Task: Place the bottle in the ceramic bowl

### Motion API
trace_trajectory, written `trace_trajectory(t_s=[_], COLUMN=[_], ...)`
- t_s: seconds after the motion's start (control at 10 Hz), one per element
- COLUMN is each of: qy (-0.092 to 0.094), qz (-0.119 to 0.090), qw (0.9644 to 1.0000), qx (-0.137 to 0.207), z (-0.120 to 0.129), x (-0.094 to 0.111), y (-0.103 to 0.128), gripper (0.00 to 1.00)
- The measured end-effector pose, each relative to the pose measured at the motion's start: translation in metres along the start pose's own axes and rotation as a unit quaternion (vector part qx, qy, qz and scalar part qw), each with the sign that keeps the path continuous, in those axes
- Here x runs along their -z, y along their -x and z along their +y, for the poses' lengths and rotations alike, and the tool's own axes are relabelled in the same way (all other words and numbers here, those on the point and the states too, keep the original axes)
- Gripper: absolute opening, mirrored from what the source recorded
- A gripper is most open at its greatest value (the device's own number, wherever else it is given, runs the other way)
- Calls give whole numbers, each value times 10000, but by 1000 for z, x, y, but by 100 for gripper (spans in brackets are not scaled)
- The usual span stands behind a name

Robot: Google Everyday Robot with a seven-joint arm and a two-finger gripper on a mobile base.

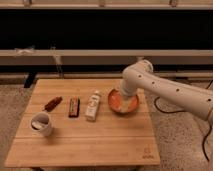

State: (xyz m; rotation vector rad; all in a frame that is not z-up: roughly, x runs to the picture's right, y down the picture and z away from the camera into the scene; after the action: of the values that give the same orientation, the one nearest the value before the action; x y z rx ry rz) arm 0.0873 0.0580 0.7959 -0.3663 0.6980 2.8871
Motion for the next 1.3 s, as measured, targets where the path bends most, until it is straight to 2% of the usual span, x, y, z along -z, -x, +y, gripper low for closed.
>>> trace_trajectory(t_s=[0.1,0.3,0.4,0.5,0.8,1.0,1.3], qy=[-7,-54,-78,-87,-310,-487,-624], qz=[-7,-259,-593,-836,-1625,-1730,-1600], qw=[10000,9995,9981,9964,9862,9831,9815], qx=[18,168,124,91,-93,-362,-851], z=[0,5,11,17,29,33,41], x=[0,-5,-11,-16,-36,-49,-63], y=[0,-19,-36,-51,-90,-96,-101], gripper=[80,80,80,80,80,80,80])
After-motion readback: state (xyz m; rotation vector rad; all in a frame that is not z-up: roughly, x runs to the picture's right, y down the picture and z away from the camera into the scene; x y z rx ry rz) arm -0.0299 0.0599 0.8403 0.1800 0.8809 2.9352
